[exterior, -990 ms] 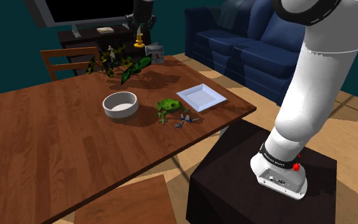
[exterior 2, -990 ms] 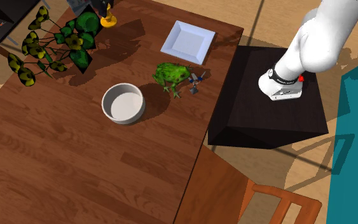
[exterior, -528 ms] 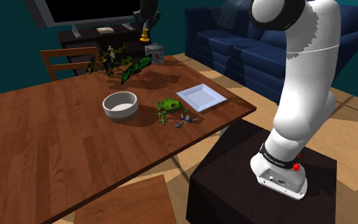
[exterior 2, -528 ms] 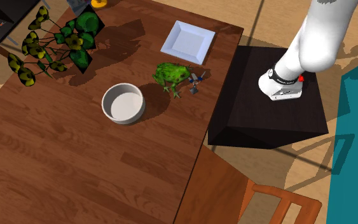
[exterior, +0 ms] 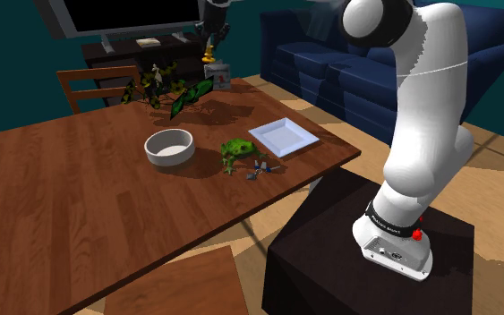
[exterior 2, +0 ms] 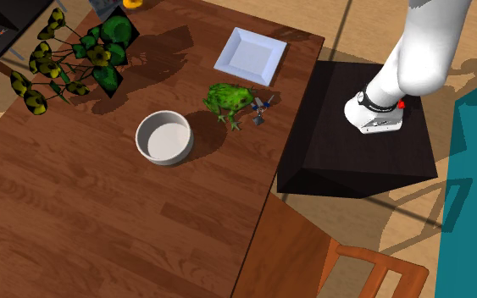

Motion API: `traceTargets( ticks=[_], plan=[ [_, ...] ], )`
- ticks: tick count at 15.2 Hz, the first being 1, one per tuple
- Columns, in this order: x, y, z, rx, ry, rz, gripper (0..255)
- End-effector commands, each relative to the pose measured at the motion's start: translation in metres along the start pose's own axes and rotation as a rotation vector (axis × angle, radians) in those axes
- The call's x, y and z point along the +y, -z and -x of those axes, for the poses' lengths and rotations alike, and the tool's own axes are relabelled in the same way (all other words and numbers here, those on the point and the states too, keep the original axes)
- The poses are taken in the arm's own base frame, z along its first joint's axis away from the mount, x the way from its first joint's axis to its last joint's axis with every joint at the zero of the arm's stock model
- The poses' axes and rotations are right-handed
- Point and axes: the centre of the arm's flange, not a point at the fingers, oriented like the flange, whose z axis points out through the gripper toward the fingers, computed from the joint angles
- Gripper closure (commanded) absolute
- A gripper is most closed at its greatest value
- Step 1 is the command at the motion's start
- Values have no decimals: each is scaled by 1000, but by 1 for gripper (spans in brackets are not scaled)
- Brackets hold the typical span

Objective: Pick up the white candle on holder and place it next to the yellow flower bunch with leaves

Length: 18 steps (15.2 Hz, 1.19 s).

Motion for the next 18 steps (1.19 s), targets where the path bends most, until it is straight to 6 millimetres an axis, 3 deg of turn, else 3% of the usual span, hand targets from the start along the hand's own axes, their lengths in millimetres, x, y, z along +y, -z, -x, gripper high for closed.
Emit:
traceTargets(
  ticks=[1,18],
  plan=[
    [1,-10,4,1,0,0,255],
    [8,-92,40,1,0,0,255]
  ],
)
